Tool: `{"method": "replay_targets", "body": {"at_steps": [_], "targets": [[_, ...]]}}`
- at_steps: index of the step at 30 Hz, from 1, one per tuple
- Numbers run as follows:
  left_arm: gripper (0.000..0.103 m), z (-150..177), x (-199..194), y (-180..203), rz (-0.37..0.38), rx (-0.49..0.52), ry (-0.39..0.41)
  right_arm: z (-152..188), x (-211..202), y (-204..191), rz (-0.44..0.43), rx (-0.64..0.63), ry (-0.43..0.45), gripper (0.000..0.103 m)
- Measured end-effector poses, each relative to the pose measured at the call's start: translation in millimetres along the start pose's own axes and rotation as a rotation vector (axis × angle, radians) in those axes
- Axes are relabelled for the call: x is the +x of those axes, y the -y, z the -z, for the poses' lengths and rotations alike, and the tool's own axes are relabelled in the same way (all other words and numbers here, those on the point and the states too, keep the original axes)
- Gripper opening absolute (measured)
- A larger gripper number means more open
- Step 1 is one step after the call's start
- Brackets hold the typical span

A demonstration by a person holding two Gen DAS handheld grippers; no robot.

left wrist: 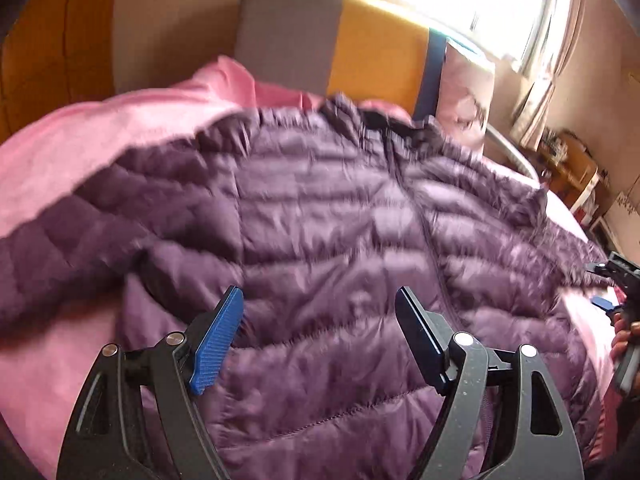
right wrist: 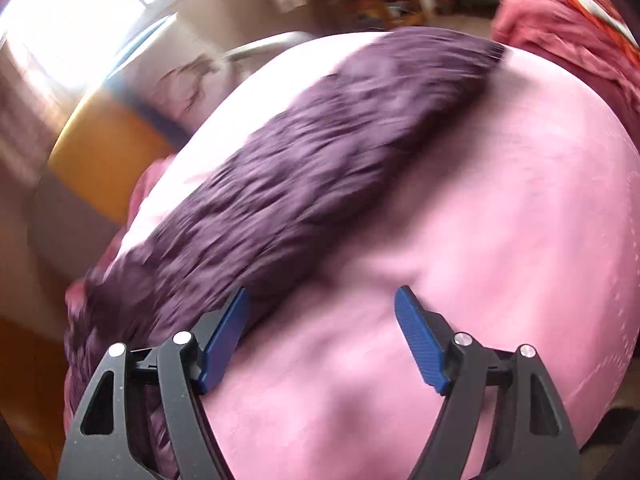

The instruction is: Fold large clothes

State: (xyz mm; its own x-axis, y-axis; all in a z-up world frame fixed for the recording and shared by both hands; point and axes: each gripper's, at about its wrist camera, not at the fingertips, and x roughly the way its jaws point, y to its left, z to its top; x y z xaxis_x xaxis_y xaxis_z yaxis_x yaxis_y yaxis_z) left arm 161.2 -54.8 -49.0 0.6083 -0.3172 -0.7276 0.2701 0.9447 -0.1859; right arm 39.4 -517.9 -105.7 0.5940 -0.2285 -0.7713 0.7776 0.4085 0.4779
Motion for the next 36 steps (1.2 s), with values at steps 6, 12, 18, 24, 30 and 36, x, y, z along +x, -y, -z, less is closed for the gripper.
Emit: {"method": "replay_targets", "body": {"at_steps": [6,12,18,24,30,36], "targets": [[0.082,9,18,-10,0.035,-0.075,-0.032,-66,15,39,-0.034,0.185,0.068,0.073],[0.091,12,25,4,-0.026,0.004,-0.042,-105,26,52,0.043,0.215,0.059,0.014],[0.092,12,25,5,-0.032,0.009,-0.043,-72,-32,56,0.073,0.104,0.151,0.006],[0.093,12,26,6,-0.035,0.014,-0.047,-9,-59,97,0.161,0.122,0.111,0.008],[0.094,8,27,4,-0.028,0.015,-0.067,16,-83,70,0.183,-0.017,0.119,0.066],[0.094,-11,2,-4,0.000,-0.017,-0.006,62,-97,-18,0.149,-0.383,0.120,0.084]]}}
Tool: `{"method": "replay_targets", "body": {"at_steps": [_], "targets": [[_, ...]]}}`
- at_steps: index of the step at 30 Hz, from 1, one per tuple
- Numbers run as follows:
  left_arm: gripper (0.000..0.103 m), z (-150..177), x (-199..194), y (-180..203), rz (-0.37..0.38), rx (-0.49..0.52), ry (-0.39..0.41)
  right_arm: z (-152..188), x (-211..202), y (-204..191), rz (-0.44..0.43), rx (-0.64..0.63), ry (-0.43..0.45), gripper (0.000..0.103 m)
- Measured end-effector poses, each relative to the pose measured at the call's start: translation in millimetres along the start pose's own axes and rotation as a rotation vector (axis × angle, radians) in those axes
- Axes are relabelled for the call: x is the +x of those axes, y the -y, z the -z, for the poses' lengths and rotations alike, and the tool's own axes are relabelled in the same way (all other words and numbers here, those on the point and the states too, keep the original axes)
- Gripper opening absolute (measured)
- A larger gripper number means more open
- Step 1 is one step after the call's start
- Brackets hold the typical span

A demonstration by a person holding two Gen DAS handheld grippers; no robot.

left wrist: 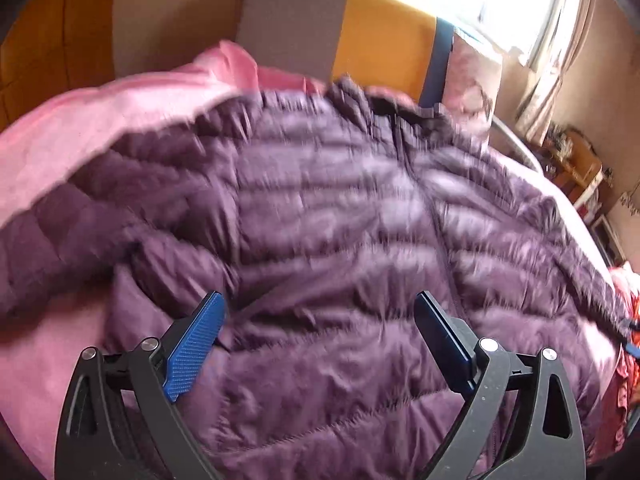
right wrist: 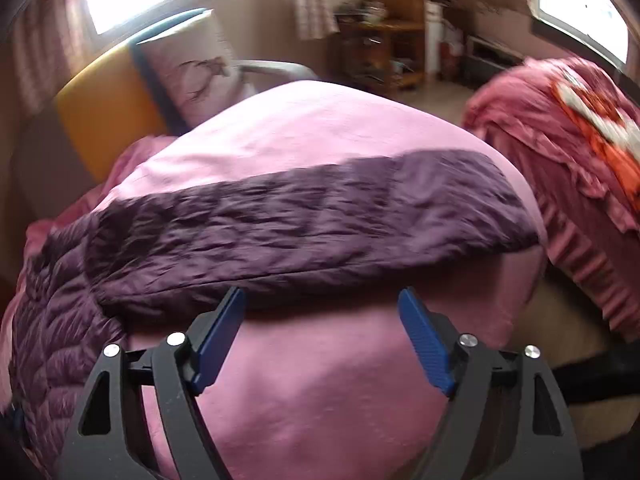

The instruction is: Fold large clothes

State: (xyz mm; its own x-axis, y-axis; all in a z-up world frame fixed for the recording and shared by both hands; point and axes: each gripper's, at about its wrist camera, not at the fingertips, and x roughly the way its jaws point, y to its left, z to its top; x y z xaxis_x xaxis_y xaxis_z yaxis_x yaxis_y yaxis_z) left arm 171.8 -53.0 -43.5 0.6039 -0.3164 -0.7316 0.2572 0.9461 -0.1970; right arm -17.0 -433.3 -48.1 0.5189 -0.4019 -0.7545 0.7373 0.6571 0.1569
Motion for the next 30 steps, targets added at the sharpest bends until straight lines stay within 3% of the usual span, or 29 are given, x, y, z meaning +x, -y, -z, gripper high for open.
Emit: {"method": "replay_targets", "body": {"at_steps": [5,8,11,14,17,22,26,30], "targets": [[0.094,-23,-9,-6,-0.014,0.020,0.080,-19,17,-126,-0.249,-0.269,0.049,0.083],[0.094,-31,-2,-13,-0.029,0.007,0.093,-31,50,-187,-0.284,-0.366,0.023,0.083],[0.094,-33,9,-25,-0.052,-0.022,0.087,-38,106,-222,-0.235,-0.396,-0.049,0.081],[0.094,-25,28,-47,-0.077,-0.109,0.024,-37,160,-223,-0.062,-0.400,-0.086,0.077],[0.094,-17,44,-64,-0.070,-0.189,-0.022,-39,187,-209,-0.055,-0.353,-0.066,0.093],[0.098,-21,54,-50,-0.140,-0.126,-0.044,-54,206,-204,-0.057,-0.340,-0.081,0.101],[0.099,-22,57,-50,-0.153,-0.127,-0.048,-59,178,-194,-0.042,-0.352,-0.060,0.101],[0.099,-19,47,-56,-0.125,-0.158,-0.015,-45,107,-151,-0.174,-0.277,0.014,0.101]]}}
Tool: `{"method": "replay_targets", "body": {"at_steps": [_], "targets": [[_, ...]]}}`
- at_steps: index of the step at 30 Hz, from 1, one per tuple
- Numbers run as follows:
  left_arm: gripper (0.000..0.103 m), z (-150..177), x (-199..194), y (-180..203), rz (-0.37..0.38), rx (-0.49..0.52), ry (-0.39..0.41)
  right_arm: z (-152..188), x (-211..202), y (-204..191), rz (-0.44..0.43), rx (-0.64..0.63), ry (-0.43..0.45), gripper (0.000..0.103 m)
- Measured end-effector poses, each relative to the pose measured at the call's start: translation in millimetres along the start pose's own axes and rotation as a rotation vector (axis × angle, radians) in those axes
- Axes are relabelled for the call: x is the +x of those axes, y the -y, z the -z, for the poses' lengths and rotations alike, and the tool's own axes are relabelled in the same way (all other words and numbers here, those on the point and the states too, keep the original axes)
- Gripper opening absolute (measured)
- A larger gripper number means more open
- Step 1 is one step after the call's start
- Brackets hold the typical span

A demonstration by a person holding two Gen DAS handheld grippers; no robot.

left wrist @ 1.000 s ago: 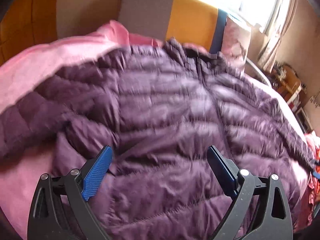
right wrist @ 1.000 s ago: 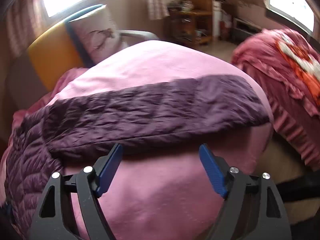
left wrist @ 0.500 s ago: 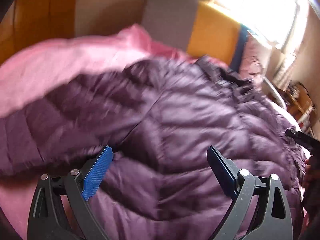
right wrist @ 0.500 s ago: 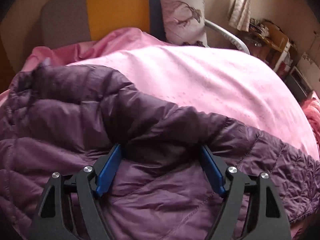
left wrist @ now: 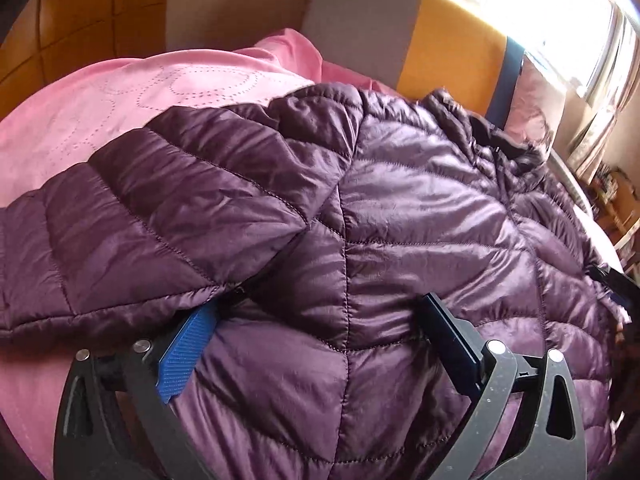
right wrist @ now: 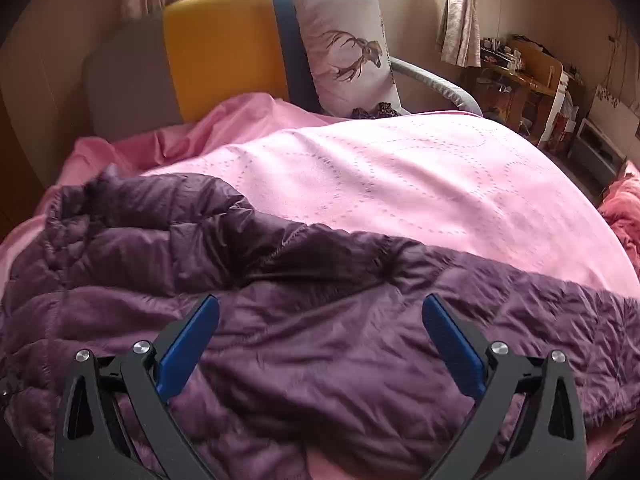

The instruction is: Fold large clothes

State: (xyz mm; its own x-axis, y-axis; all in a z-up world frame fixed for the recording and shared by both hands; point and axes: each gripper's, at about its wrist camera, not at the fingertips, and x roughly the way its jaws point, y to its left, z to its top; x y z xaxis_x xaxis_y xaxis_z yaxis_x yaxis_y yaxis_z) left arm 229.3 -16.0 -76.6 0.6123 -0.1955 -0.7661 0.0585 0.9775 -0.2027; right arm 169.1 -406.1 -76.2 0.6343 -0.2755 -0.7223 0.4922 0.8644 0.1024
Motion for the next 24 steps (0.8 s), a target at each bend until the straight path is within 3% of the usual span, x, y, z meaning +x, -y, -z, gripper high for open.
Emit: {"method": "replay_targets", "body": {"at_steps": [6,7,11,13,15,17,19,21,24], "targets": [[0.099,4,-36,-16,0.021,-0.082,0.059,66,-75,101,-0.149,0.278,-0.028,0.098],[0.099,8,-42,-18,0.022,-0.082,0.056,80,-84,119,-0.148,0.339,-0.037,0.091],[0.099,22,-64,-22,0.020,-0.076,0.061,114,-103,204,-0.035,0.595,-0.027,0.083],[0.099,31,-72,-25,0.028,-0.078,0.057,120,-101,238,0.005,0.718,-0.022,0.066],[0.099,38,-78,-25,0.025,-0.061,0.057,114,-95,258,-0.006,0.783,-0.025,0.065],[0.099,43,-81,-25,0.033,-0.042,0.053,99,-91,267,0.063,0.792,-0.024,0.055],[0.099,49,-86,-23,0.049,-0.027,0.049,83,-88,272,0.094,0.800,-0.023,0.020],[0.099,52,-91,-24,0.076,-0.027,0.059,61,-88,261,0.086,0.747,-0.013,0.012],[0.099,55,-98,-26,0.122,-0.038,0.076,26,-98,215,0.060,0.557,0.043,0.011]]}}
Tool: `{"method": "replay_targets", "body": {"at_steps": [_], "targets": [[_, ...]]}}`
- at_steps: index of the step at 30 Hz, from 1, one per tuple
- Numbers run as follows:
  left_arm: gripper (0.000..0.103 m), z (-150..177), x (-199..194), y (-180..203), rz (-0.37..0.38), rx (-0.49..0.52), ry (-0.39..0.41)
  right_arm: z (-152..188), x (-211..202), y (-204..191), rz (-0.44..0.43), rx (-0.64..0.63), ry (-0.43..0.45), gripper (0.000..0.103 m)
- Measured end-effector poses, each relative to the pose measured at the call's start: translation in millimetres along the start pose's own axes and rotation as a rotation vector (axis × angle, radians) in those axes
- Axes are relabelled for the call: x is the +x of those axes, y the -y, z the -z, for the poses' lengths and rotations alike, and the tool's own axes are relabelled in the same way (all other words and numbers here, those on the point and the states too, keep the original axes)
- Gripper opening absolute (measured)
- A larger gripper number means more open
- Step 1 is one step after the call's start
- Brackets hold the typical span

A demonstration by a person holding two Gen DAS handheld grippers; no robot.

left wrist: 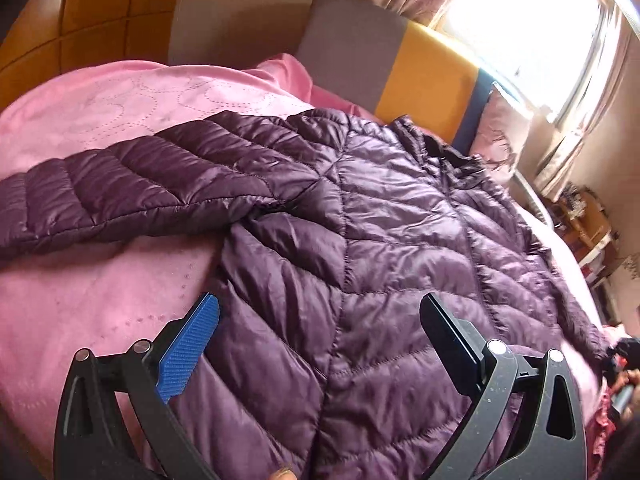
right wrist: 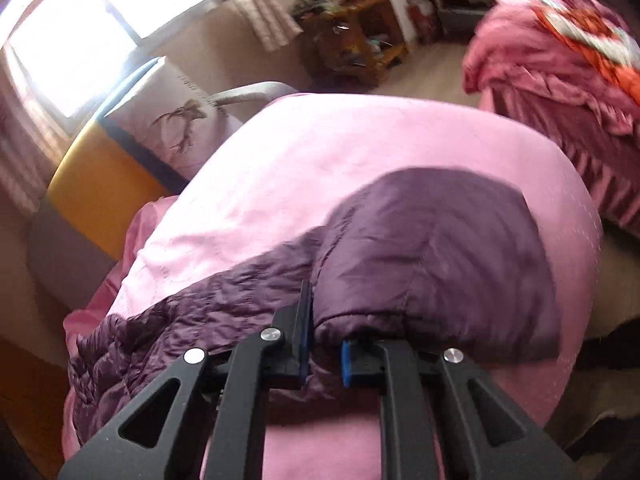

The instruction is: Fold large clothes

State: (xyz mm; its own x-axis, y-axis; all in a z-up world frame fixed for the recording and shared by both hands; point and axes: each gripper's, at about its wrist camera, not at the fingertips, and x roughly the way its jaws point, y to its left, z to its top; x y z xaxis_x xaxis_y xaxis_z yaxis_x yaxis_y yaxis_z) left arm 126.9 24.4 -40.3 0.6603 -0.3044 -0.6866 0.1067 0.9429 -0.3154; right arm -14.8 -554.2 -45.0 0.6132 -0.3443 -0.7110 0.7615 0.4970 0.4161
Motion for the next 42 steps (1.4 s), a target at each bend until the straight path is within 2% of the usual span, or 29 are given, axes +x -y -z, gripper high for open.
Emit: {"method": "replay_targets", "body": {"at_steps": [2,4,8,11,14,15,16,17,18,21,25,27,28,33,35,37,39,40,41,42], "targets": [[0.099,0,-5,0,0.007,0.011,0.025,9,-9,-55,-0.065,-0.164,0.030,0.011],[0.099,-2,-11,1,0.029,0.020,0.053,31,-15,-116,-0.160,-0.324,0.019,0.011],[0.099,-10,-11,8,0.067,0.048,0.025,104,-14,-239,-0.305,-0.653,-0.043,0.010],[0.099,-15,-9,14,0.052,0.081,0.007,168,-7,-305,-0.388,-0.810,-0.111,0.009],[0.099,-23,-7,13,0.080,0.060,-0.008,221,8,-358,-0.472,-0.918,-0.205,0.009],[0.099,-26,-6,12,0.092,0.046,-0.007,230,13,-363,-0.492,-0.940,-0.228,0.017],[0.099,-30,-6,10,0.108,0.028,-0.006,239,14,-369,-0.513,-0.952,-0.246,0.036],[0.099,-33,-5,9,0.121,0.014,-0.009,247,15,-373,-0.555,-0.950,-0.279,0.046],[0.099,-36,-3,8,0.134,-0.001,-0.013,249,14,-373,-0.583,-0.940,-0.295,0.055],[0.099,-45,3,7,0.195,-0.042,-0.025,245,13,-356,-0.613,-0.880,-0.317,0.072],[0.099,-53,24,10,0.267,-0.098,-0.070,224,7,-300,-0.653,-0.718,-0.382,0.079],[0.099,-58,35,14,0.271,-0.106,-0.086,215,11,-264,-0.677,-0.606,-0.432,0.083],[0.099,-61,43,17,0.275,-0.101,-0.096,209,10,-249,-0.677,-0.558,-0.446,0.088],[0.097,-76,86,41,0.298,-0.088,-0.163,179,34,-184,-0.624,-0.272,-0.430,0.097],[0.085,-81,101,50,0.294,-0.076,-0.194,164,48,-161,-0.614,-0.144,-0.421,0.097],[0.081,-86,116,61,0.264,-0.053,-0.218,155,61,-147,-0.605,-0.050,-0.416,0.097],[0.068,-90,130,68,0.232,-0.039,-0.248,147,74,-136,-0.623,0.036,-0.421,0.097],[0.051,-91,134,68,0.232,-0.041,-0.255,145,77,-134,-0.629,0.065,-0.419,0.097],[0.026,-92,137,69,0.227,-0.040,-0.260,143,79,-134,-0.639,0.085,-0.414,0.097],[0.022,-93,138,69,0.226,-0.037,-0.263,140,81,-135,-0.646,0.098,-0.406,0.098]]}}
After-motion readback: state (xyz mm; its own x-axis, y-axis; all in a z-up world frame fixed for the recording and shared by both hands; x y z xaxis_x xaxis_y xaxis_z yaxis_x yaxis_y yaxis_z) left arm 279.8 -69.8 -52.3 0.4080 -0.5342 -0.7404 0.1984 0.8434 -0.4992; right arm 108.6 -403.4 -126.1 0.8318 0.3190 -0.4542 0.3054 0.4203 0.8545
